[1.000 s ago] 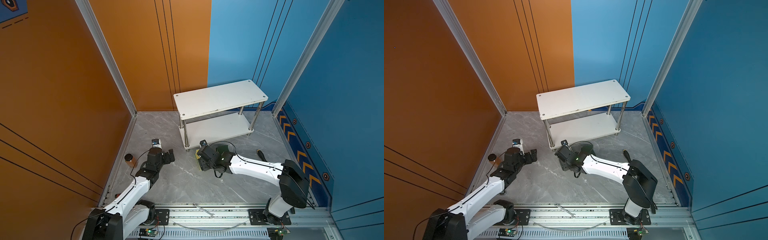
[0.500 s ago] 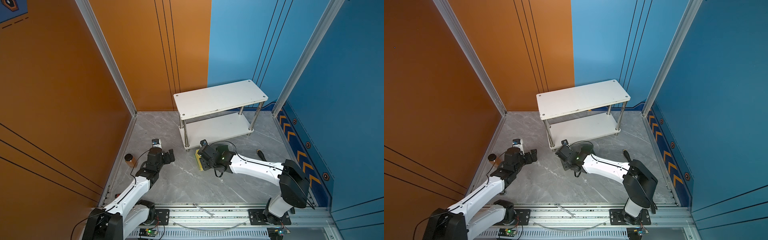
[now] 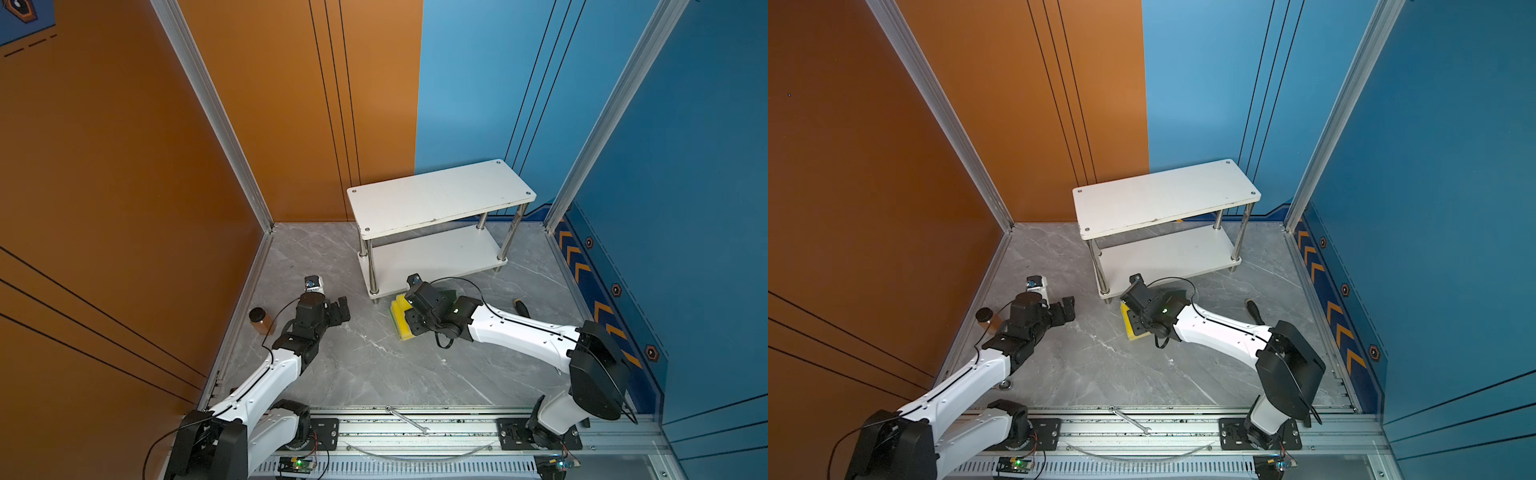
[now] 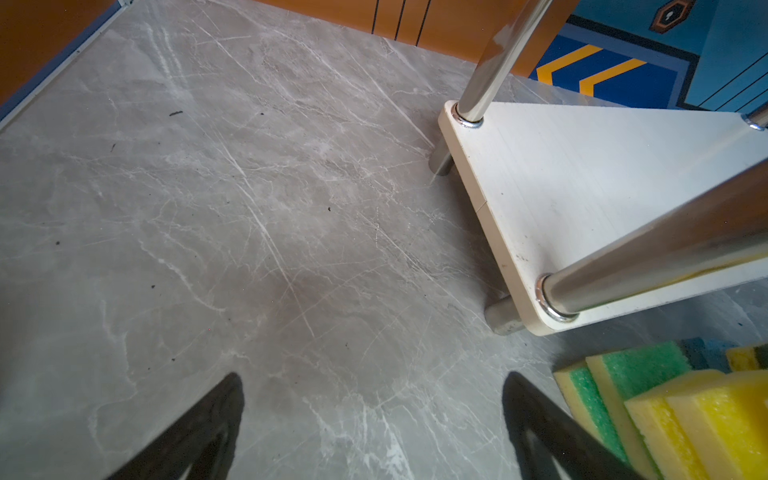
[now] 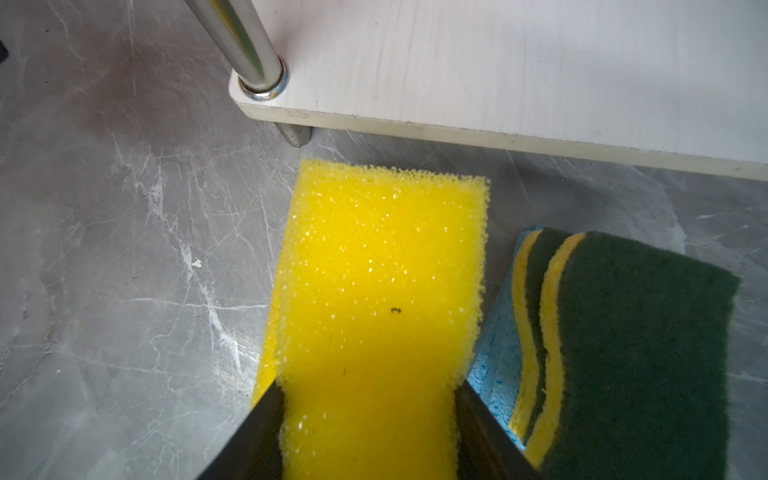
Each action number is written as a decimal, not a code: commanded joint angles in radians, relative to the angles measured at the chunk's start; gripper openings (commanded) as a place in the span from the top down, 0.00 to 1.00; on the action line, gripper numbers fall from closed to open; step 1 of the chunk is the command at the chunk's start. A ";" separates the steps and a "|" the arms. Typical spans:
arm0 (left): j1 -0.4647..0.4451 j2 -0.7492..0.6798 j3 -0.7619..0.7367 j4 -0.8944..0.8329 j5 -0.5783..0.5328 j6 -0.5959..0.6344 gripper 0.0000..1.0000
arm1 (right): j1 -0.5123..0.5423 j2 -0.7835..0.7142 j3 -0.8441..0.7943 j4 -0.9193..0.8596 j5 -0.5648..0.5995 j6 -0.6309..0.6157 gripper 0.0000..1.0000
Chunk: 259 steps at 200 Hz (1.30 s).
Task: Place and organize the cleaning sponges onto the shelf
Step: 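Lift the yellow sponge and carry it onto the lower shelf tier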
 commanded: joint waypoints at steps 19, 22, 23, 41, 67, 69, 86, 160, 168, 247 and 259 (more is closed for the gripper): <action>0.005 0.033 0.055 -0.005 0.020 -0.004 0.02 | -0.040 -0.055 -0.033 0.025 -0.062 -0.039 0.46; 0.005 0.035 0.055 -0.005 0.020 -0.004 0.02 | -0.046 -0.059 -0.038 0.028 -0.069 -0.037 0.46; 0.005 0.036 0.055 -0.005 0.020 -0.004 0.02 | -0.049 -0.061 -0.038 0.030 -0.072 -0.037 0.46; 0.003 0.044 0.060 -0.005 0.017 -0.009 0.02 | -0.096 -0.101 -0.066 0.059 -0.118 -0.059 0.47; 0.002 0.047 0.069 -0.008 0.020 -0.009 0.02 | -0.208 -0.149 -0.086 0.070 -0.217 -0.123 0.47; 0.002 0.047 0.069 -0.008 0.020 -0.009 0.02 | -0.208 -0.151 -0.086 0.070 -0.220 -0.126 0.47; 0.002 0.042 0.077 -0.018 0.021 -0.008 0.02 | -0.299 -0.168 -0.088 0.068 -0.271 -0.174 0.47; -0.001 -0.022 0.096 -0.097 -0.006 -0.007 0.02 | -0.545 -0.101 -0.026 0.058 -0.400 -0.343 0.46; -0.001 -0.032 0.098 -0.107 -0.007 -0.007 0.02 | -0.567 -0.089 -0.013 0.057 -0.406 -0.359 0.46; 0.000 -0.074 0.128 -0.175 -0.020 0.006 0.02 | -0.728 0.034 0.050 0.167 -0.430 -0.420 0.47; 0.000 -0.069 0.136 -0.185 -0.020 0.008 0.02 | -0.742 0.054 0.061 0.184 -0.432 -0.427 0.47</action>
